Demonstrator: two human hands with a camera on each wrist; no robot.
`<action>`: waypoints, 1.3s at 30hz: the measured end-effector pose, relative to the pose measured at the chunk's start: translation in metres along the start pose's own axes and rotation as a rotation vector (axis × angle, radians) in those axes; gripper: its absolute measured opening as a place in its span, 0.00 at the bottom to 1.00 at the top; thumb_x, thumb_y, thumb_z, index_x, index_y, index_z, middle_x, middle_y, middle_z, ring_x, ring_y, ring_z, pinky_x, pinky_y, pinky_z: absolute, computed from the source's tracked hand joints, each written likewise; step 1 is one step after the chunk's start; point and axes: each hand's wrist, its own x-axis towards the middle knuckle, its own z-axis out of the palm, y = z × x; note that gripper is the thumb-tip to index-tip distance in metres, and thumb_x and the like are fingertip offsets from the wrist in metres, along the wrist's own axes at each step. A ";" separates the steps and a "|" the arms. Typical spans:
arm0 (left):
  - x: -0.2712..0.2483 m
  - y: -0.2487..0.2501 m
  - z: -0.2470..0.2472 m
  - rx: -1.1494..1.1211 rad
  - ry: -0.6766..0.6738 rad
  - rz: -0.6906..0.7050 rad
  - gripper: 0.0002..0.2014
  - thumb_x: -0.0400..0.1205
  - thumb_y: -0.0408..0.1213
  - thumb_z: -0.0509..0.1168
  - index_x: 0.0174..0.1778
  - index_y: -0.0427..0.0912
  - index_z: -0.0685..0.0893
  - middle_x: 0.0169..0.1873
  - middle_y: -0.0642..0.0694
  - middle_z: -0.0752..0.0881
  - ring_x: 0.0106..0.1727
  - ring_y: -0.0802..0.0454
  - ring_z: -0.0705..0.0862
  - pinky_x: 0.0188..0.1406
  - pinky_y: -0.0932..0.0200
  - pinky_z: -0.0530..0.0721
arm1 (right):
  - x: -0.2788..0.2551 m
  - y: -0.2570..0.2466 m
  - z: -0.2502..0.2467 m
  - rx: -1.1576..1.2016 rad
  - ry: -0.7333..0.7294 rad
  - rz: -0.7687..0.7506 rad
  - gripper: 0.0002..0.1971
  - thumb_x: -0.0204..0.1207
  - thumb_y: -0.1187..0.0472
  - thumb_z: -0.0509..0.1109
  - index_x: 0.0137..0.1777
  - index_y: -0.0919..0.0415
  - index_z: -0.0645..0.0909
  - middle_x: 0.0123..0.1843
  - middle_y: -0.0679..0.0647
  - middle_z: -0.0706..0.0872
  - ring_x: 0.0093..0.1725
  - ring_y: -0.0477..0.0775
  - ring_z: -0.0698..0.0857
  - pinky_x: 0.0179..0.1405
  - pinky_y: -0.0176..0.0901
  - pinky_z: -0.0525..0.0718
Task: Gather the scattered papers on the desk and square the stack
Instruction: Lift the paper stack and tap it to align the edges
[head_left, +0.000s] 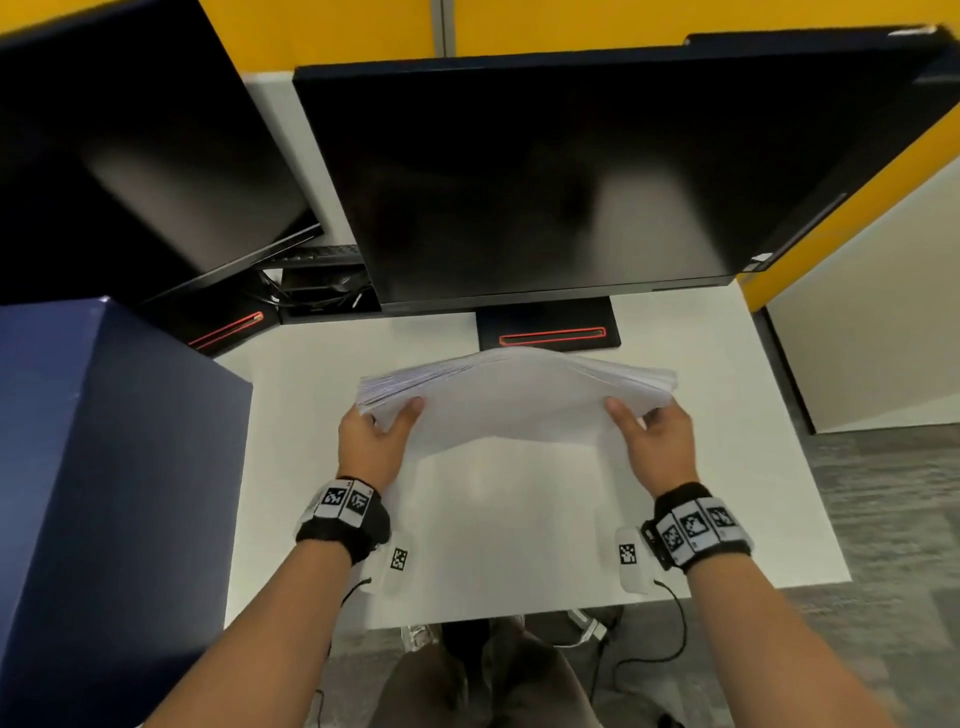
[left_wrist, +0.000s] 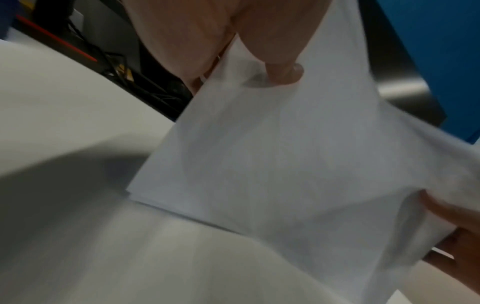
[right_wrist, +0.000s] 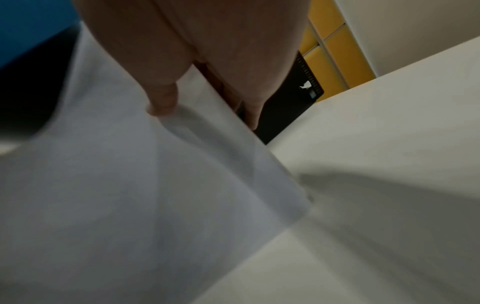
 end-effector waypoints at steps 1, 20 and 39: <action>0.001 0.002 0.002 -0.020 0.020 -0.003 0.24 0.77 0.43 0.76 0.38 0.19 0.82 0.31 0.25 0.83 0.29 0.35 0.81 0.25 0.57 0.79 | 0.000 0.000 0.003 0.013 0.002 -0.003 0.15 0.75 0.55 0.78 0.60 0.54 0.83 0.51 0.46 0.90 0.54 0.51 0.90 0.55 0.46 0.89; -0.006 0.015 0.011 -0.594 0.216 -0.189 0.16 0.81 0.49 0.70 0.32 0.47 0.76 0.32 0.45 0.77 0.38 0.48 0.78 0.44 0.53 0.79 | -0.006 -0.038 0.021 0.495 0.244 0.135 0.16 0.83 0.53 0.68 0.33 0.50 0.74 0.32 0.41 0.76 0.34 0.43 0.76 0.40 0.36 0.77; 0.024 0.019 -0.023 -0.093 -0.074 0.163 0.10 0.74 0.31 0.78 0.45 0.50 0.90 0.39 0.61 0.90 0.41 0.71 0.89 0.45 0.75 0.85 | 0.003 -0.046 -0.017 0.085 0.041 -0.107 0.12 0.70 0.66 0.83 0.41 0.48 0.87 0.39 0.44 0.91 0.37 0.38 0.88 0.47 0.41 0.87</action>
